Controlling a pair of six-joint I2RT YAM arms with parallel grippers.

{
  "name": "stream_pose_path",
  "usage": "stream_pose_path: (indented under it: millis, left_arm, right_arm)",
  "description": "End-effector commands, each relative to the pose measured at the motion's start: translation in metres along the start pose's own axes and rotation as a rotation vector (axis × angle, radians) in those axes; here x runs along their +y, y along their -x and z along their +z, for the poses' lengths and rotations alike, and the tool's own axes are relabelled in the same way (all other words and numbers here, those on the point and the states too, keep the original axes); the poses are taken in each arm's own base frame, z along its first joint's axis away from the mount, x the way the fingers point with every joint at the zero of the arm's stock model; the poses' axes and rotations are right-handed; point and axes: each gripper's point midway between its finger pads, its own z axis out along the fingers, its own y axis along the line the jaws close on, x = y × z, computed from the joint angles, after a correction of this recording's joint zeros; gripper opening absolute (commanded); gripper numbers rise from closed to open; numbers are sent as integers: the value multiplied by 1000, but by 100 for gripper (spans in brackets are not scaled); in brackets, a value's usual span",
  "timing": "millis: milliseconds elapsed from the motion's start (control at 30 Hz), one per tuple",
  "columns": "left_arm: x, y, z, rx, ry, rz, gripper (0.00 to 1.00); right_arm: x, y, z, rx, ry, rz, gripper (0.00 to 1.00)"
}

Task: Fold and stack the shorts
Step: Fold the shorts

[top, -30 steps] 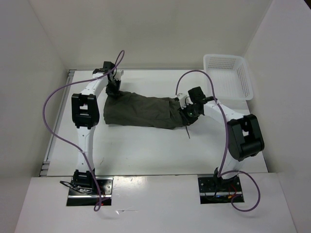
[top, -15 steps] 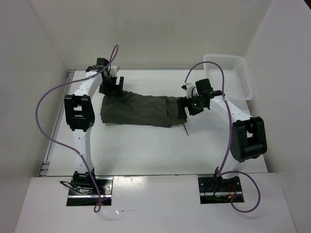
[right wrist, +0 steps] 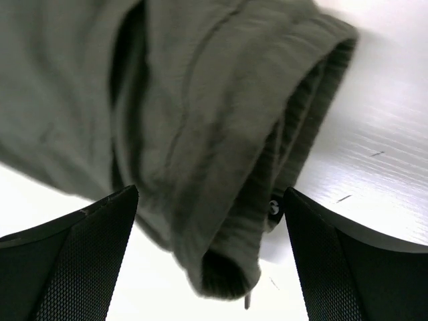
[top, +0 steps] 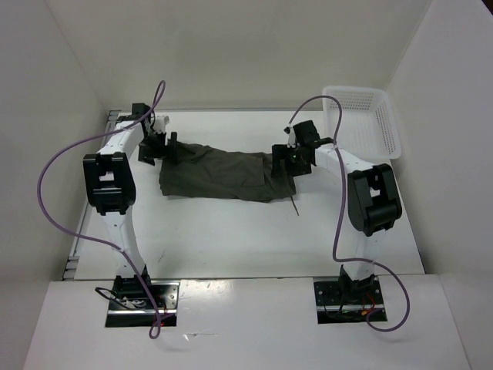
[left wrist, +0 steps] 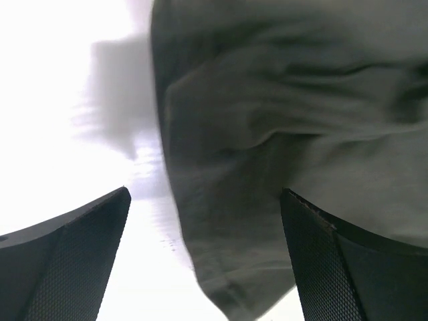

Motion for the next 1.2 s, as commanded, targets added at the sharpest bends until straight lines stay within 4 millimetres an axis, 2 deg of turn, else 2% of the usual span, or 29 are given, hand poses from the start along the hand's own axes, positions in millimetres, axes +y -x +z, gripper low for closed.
stream_pose_path:
  millis: [0, 133, 200, 233, 300, 333, 367, 400, 467, 500, 533, 600, 667, 733, 800, 900, 967, 1000, 1033, 1067, 1100, 1167]
  left_arm:
    - [6, -10, 7, 14, 34, 4, 100]
    - [6, -17, 14, 24, 24, 1, 100]
    - [9, -16, 17, 12, 37, 4, 100]
    - [9, -16, 17, 12, 37, 4, 97]
    - [2, -28, 28, 55, -15, -7, 82]
    - [1, -32, 33, 70, -27, -11, 75]
    - [1, -32, 33, 70, -27, -11, 68]
    - [1, -37, 35, 83, -28, -14, 55]
    - [2, -48, 39, 109, -20, -20, 44]
    - [8, -52, 39, 119, -9, -30, 39]
    - [9, -57, 37, 127, 4, -31, 31]
    - [10, -58, 29, 118, 17, -28, 27]
    - [11, -59, 17, 112, 21, -35, 27]
    - [3, -62, 5, 125, -11, -41, 27]
    - [-3, -53, -14, 99, -18, -36, 28]
    - [-9, -52, -33, 115, -30, -40, 30]
    - [-11, -42, -44, 100, -29, -36, 43]
    - [-11, -36, -47, 84, -28, -32, 53]
    - [-11, -27, -51, 60, -26, -27, 71]
    - [-10, -24, -46, 51, -25, -24, 74]
    - [-9, -12, -47, 5, -22, -13, 77]
    - [-5, -7, -37, -6, -11, -10, 77]
  right_arm:
    - [-8, 20, 5, -72, -60, 43, 94]
    - [-17, 8, 23, -31, -81, 34, 94]
    - [-14, 9, 28, -39, -75, 24, 90]
    - [-15, 5, 30, -28, -77, 26, 86]
    - [-11, -2, 38, -8, -61, 20, 78]
    - [-7, -3, 39, -5, -57, 13, 72]
    - [-7, -6, 42, 5, -50, 14, 57]
    - [-7, -6, 42, 6, -50, 14, 48]
    - [-12, -9, 43, 8, -78, 28, 31]
    - [-14, -5, 40, -6, -94, 26, 16]
    - [-22, -12, 40, 8, -131, 15, 10]
    - [-23, -13, 32, -1, -139, 0, 1]
    - [-29, -23, 27, 18, -147, -10, 0]
    - [-26, -29, 18, 34, -131, -36, 0]
    - [-23, -36, 10, 49, -104, -90, 0]
    - [-30, -47, 6, 85, -96, -150, 0]
    - [-40, -53, 1, 106, -97, -181, 0]
    - [-42, -57, 1, 118, -97, -201, 0]
    - [-42, -57, 1, 119, -96, -218, 0]
    - [-42, -62, 2, 130, -85, -233, 0]
    - [-40, -60, 0, 122, -75, -244, 0]
    - [-38, -62, -1, 131, -61, -241, 0]
